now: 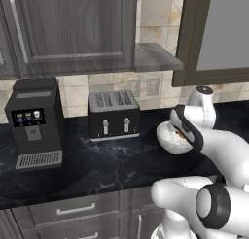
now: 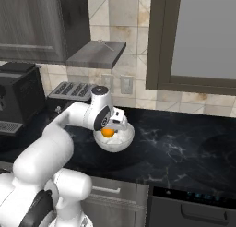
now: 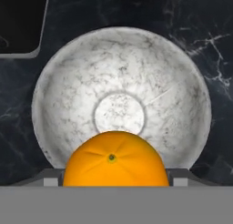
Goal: Pick the orange from the cabinet and place it in the bowl. Then pick the bowl and place it in the sink. Then turn on the sink facuet.
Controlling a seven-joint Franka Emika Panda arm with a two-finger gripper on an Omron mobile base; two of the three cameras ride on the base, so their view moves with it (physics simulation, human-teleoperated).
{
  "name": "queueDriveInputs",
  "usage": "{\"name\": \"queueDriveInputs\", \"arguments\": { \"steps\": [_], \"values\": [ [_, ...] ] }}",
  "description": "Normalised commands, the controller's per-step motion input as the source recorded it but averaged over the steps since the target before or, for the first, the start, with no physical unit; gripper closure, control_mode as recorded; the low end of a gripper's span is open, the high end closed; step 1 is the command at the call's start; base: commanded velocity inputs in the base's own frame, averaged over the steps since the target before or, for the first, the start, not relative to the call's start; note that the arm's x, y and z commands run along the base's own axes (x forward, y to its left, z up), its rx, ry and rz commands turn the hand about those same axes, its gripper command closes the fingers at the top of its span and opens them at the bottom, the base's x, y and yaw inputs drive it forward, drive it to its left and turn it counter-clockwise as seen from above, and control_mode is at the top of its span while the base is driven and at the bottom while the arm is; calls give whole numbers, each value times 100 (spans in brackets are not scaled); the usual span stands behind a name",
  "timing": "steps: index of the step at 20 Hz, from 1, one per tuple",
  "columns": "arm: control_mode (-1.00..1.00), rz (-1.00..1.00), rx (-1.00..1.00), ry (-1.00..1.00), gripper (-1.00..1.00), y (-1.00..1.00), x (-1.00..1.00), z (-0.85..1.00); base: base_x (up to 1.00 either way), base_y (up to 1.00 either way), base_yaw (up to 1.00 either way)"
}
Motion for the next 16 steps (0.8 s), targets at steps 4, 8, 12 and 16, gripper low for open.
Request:
{"name": "queueDriveInputs", "arguments": {
  "steps": [4,8,12,16],
  "values": [
    [-100,0,0,4,100,-5,17,-46,0,0,0],
    [-100,0,0,2,100,-7,18,-39,0,0,0],
    [-100,0,0,1,100,-1,19,-20,0,0,0],
    [-100,0,0,0,-100,0,9,-7,0,0,0]
  ]
}}
